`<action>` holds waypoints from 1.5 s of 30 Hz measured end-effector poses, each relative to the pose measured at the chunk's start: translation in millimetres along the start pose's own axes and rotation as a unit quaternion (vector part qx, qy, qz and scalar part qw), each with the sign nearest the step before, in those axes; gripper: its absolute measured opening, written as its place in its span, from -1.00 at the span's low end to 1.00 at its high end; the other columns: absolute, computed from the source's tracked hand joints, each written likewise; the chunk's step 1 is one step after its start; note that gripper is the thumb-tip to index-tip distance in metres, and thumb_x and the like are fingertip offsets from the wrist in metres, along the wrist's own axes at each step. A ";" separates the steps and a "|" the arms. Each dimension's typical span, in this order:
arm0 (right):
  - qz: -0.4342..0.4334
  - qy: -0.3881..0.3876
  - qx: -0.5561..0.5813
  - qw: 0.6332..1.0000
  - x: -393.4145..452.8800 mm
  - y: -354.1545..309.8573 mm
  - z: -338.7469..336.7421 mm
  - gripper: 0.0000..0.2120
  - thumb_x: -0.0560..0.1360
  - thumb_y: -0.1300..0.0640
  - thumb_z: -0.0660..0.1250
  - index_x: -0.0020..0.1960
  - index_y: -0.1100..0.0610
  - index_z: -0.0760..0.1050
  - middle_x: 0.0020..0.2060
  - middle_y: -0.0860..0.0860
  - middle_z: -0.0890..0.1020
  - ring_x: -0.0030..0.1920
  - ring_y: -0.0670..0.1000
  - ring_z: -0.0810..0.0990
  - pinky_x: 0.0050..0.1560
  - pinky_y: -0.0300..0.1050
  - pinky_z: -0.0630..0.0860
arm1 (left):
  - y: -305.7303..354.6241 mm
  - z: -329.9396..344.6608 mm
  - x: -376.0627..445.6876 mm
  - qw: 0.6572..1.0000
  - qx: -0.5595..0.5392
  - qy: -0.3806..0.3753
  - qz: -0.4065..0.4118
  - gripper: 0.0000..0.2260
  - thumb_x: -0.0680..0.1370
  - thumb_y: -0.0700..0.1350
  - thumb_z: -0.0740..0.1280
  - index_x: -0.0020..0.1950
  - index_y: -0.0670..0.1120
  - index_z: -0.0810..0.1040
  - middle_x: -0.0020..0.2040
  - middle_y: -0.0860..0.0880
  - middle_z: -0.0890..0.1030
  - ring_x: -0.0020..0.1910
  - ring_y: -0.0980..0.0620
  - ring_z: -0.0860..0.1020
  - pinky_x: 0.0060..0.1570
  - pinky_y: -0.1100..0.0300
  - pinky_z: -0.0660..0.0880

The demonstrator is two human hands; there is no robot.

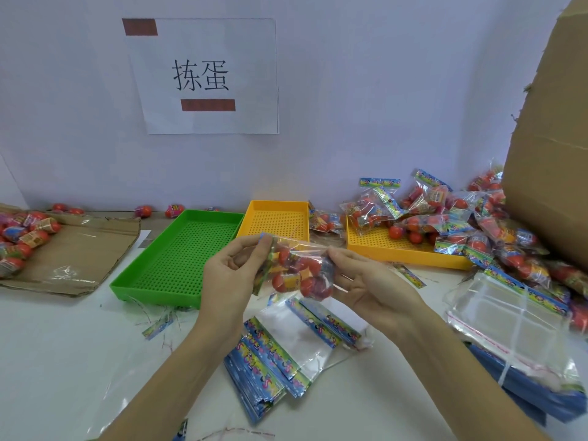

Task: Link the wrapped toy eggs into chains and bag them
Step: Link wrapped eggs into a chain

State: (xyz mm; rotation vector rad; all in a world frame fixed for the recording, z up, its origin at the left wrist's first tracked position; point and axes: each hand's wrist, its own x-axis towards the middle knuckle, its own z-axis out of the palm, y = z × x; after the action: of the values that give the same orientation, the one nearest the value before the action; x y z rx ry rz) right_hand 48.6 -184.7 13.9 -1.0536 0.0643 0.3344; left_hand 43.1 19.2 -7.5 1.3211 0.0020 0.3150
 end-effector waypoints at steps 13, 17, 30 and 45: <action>-0.524 -0.072 -0.536 0.658 4.6 41.7 11.0 -0.85 0.50 0.16 0.55 0.05 0.15 0.74 0.10 -0.05 0.73 0.26 -0.08 0.63 0.31 -0.06 0.53 | 0.3 1.2 2.1 0.977 -0.087 -0.118 -0.153 -0.59 0.54 0.08 0.45 0.24 -0.19 0.60 0.01 -0.16 0.73 -0.13 -0.07 0.72 -0.13 0.03 0.68; -0.538 0.005 -0.500 0.678 5.3 37.0 12.5 -0.77 0.57 0.13 0.47 0.21 0.13 0.66 0.14 -0.05 0.70 0.24 -0.08 0.61 0.26 -0.09 0.54 | -0.5 -3.8 2.6 0.991 -0.029 -0.093 -0.096 -0.71 0.51 -0.08 0.48 0.18 -0.18 0.62 -0.07 -0.22 0.71 -0.25 -0.07 0.66 -0.26 0.06 0.64; -0.137 -0.030 -0.380 0.914 0.4 13.4 0.1 -0.69 0.61 -0.12 0.38 -0.13 0.08 0.71 -0.22 0.05 0.74 -0.27 0.09 0.72 -0.45 -0.17 0.51 | -7.8 0.1 2.2 0.993 0.059 -0.102 -0.017 -0.56 0.45 0.11 0.53 0.29 0.04 0.59 0.05 -0.07 0.76 -0.06 -0.06 0.75 -0.12 0.19 0.64; -0.152 0.212 -0.076 0.962 0.5 -33.8 -43.0 -0.68 0.64 0.39 0.27 0.38 0.35 0.44 0.09 0.22 0.68 0.02 0.10 0.74 0.07 -0.12 0.65 | -13.6 -15.8 0.3 0.760 0.463 -0.440 0.116 -0.55 0.48 0.37 0.44 0.36 0.40 0.54 0.44 0.48 0.39 0.46 0.46 0.26 0.46 0.32 0.20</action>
State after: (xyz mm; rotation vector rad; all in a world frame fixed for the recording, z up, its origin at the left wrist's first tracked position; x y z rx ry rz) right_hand 63.8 -236.8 20.8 -1.2550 0.2613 -0.1718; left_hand 43.6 31.4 -24.4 2.3696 -0.9200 -0.1833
